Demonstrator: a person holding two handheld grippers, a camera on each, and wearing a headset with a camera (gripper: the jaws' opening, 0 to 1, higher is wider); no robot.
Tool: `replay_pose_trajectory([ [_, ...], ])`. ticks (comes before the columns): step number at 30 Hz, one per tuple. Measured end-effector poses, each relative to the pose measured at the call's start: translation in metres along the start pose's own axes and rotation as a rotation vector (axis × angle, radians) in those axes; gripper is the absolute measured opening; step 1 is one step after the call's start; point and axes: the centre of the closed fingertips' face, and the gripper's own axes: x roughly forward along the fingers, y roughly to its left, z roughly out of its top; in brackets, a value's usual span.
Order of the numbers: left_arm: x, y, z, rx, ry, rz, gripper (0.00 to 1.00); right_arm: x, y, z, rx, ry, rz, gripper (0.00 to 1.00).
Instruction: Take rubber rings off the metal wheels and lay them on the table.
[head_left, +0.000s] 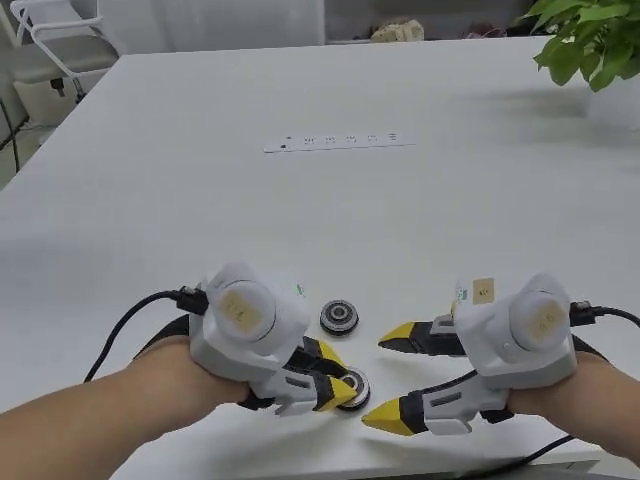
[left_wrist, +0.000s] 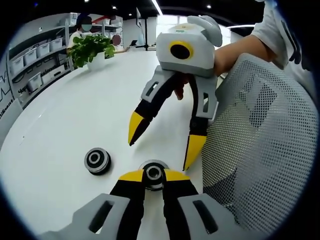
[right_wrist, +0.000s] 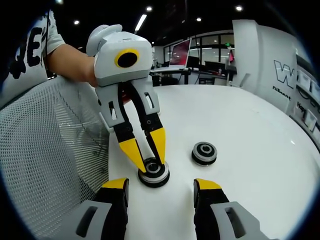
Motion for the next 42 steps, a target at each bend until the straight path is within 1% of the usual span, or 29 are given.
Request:
replay_pose_trajectory([
  [7, 0.0, 0.001, 0.0, 0.009, 0.0, 0.007, 0.07, 0.005, 0.001, -0.003, 0.0, 0.009, 0.021, 0.47],
  [16, 0.001, 0.001, 0.0, 0.003, -0.011, 0.012, 0.07, 0.011, 0.004, -0.003, 0.018, 0.004, 0.051, 0.4],
  [21, 0.001, 0.001, 0.001, 0.001, -0.012, 0.016, 0.07, 0.014, 0.006, -0.001, 0.032, -0.009, 0.064, 0.35],
  [25, 0.001, 0.001, 0.001, 0.0, -0.013, 0.018, 0.07, 0.014, 0.007, 0.001, 0.028, -0.017, 0.068, 0.29],
  [29, 0.001, 0.001, 0.001, -0.002, -0.014, 0.02, 0.07, 0.014, 0.01, 0.0, 0.021, -0.012, 0.074, 0.25],
  [42, 0.001, 0.001, 0.002, -0.004, -0.014, 0.024, 0.07, 0.008, 0.01, -0.004, 0.028, -0.012, 0.06, 0.2],
])
